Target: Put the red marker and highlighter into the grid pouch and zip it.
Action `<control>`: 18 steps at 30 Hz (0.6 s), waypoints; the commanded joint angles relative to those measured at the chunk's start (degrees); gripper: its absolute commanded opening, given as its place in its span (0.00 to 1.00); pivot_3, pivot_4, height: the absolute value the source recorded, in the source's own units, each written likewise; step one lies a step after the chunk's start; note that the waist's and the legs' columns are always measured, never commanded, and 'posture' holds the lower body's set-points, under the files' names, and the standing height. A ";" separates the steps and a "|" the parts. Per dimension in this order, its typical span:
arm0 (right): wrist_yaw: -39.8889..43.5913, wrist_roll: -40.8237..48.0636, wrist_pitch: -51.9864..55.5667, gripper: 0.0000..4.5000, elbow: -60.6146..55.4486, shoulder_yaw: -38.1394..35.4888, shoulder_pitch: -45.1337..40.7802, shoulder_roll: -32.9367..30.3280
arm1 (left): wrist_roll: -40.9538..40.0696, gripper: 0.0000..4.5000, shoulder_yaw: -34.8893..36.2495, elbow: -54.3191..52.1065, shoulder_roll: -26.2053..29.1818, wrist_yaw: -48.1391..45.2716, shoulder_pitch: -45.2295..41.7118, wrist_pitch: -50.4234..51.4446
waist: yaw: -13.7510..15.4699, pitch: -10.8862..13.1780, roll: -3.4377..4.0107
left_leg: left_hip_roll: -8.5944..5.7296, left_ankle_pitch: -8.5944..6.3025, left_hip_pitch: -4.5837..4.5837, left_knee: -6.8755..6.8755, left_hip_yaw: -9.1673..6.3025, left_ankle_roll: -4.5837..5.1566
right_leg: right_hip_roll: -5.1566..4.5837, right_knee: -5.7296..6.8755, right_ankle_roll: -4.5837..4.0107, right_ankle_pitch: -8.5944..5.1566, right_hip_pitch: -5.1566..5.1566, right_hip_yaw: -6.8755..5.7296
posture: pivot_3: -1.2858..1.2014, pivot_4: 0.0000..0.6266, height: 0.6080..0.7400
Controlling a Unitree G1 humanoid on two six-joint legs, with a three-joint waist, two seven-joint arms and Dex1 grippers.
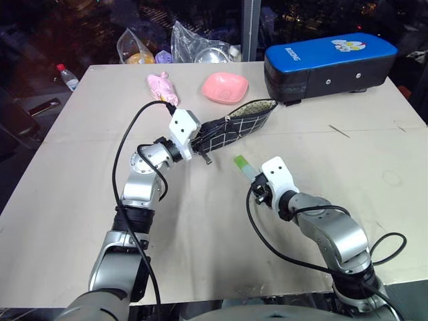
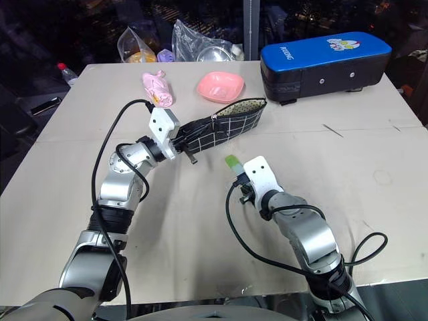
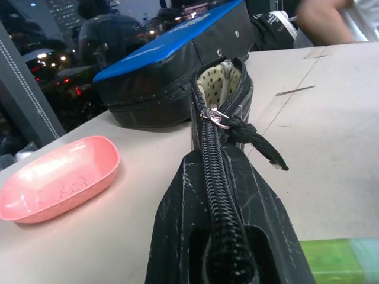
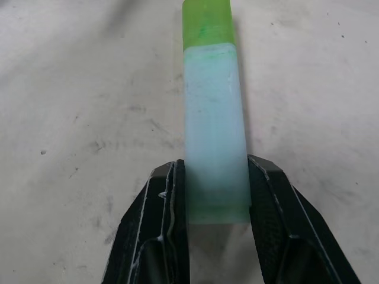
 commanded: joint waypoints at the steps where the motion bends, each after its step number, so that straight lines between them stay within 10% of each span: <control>1: -0.04 0.11 2.96 0.17 -4.51 -4.76 0.30 -2.85 | 0.05 0.00 0.33 -2.75 0.35 0.42 -0.29 -0.59 | 0.00 0.00 0.00 | 0.00 0.00 -0.01 0.02 0.00 0.00 | -0.01 -0.01 0.00 0.00 0.00 0.00 | 0.52 0.24 1.00; 14: 31.28 -0.30 -29.67 0.17 -0.92 -10.62 -13.16 -51.46 | 1.50 0.00 -4.85 -2.37 -0.13 -5.59 0.05 -4.09 | -0.67 0.05 0.06 | 0.08 -0.01 -0.01 -0.03 0.11 0.02 | 0.08 -0.16 0.04 0.00 0.03 -0.05 | 0.52 0.24 1.00; 18: 36.84 -4.82 -41.36 0.17 4.97 -5.88 -18.96 -55.35 | 2.10 0.00 -6.28 -2.20 -1.06 -6.20 -0.23 -5.36 | -1.25 0.07 0.03 | 0.15 -0.01 -0.04 0.00 0.17 0.02 | 0.06 -0.20 0.05 0.01 0.04 0.01 | 0.52 0.24 1.00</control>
